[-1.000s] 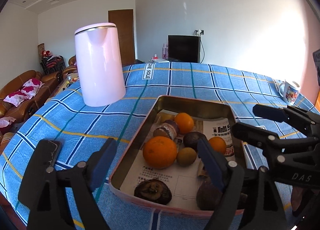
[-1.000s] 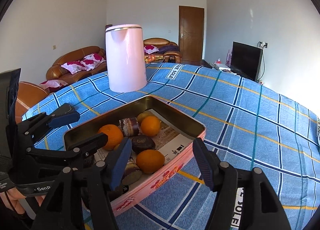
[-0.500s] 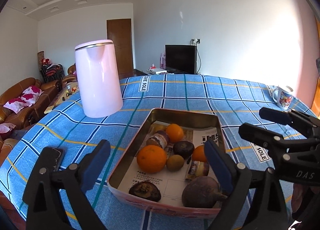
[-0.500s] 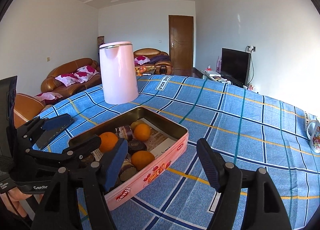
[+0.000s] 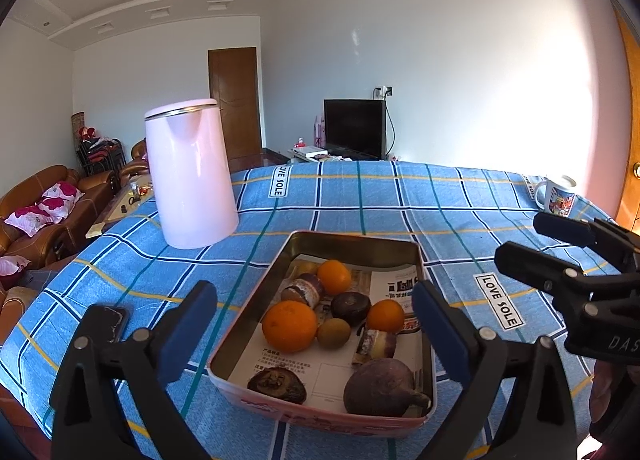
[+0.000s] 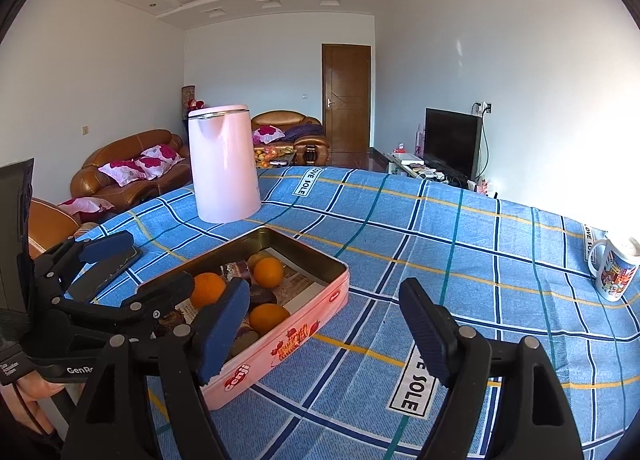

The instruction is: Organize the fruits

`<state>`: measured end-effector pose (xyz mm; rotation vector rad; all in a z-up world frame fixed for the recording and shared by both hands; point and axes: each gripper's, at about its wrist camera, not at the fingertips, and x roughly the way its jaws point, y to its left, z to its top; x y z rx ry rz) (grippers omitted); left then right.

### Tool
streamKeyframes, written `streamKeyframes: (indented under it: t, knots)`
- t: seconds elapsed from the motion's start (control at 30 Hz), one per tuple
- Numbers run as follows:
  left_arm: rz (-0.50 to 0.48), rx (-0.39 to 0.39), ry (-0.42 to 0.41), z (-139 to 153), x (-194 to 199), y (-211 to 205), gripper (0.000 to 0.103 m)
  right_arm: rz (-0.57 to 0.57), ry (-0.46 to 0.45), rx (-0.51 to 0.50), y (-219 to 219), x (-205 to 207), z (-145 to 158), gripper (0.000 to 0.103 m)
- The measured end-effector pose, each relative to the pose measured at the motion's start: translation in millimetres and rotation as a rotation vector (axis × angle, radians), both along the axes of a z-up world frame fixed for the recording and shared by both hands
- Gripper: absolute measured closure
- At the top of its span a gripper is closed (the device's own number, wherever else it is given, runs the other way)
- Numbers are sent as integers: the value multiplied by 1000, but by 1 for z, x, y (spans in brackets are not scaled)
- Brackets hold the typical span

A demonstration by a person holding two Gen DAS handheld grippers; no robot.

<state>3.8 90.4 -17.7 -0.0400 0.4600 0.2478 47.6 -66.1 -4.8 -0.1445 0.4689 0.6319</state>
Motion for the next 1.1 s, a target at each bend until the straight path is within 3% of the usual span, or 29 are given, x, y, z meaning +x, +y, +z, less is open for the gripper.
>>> streamKeyframes:
  t: [1.1]
  knots:
    - [-14, 12, -9, 5, -2, -11, 0, -38, -2, 35, -22, -4, 2, 24]
